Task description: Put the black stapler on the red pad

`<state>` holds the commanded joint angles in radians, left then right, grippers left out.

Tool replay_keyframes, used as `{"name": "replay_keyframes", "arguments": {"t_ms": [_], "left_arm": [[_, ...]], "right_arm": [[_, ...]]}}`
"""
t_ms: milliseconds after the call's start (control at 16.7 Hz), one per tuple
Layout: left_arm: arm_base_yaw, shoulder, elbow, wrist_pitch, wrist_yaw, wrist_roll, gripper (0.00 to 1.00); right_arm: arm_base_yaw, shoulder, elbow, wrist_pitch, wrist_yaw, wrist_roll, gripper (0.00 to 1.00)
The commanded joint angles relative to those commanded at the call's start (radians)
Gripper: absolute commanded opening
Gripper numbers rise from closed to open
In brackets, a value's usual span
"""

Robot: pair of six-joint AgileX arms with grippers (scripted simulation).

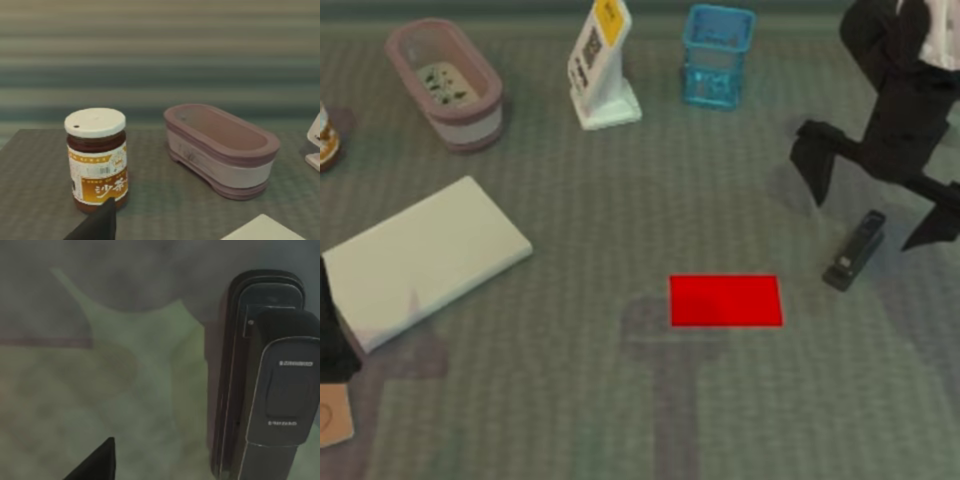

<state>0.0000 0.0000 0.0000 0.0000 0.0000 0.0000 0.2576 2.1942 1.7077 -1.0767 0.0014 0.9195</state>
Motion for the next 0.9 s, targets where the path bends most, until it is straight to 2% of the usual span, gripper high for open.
{"name": "replay_keyframes", "arguments": {"t_ms": [240, 480, 900], "left_arm": [[0.000, 0.000, 0.000, 0.000, 0.000, 0.000, 1.00], [0.000, 0.000, 0.000, 0.000, 0.000, 0.000, 1.00], [0.000, 0.000, 0.000, 0.000, 0.000, 0.000, 1.00]], "right_arm": [[0.003, 0.037, -0.098, 0.131, 0.000, 0.003, 1.00], [0.003, 0.039, -0.104, 0.138, 0.000, 0.004, 1.00], [0.003, 0.039, -0.104, 0.138, 0.000, 0.004, 0.47]]}}
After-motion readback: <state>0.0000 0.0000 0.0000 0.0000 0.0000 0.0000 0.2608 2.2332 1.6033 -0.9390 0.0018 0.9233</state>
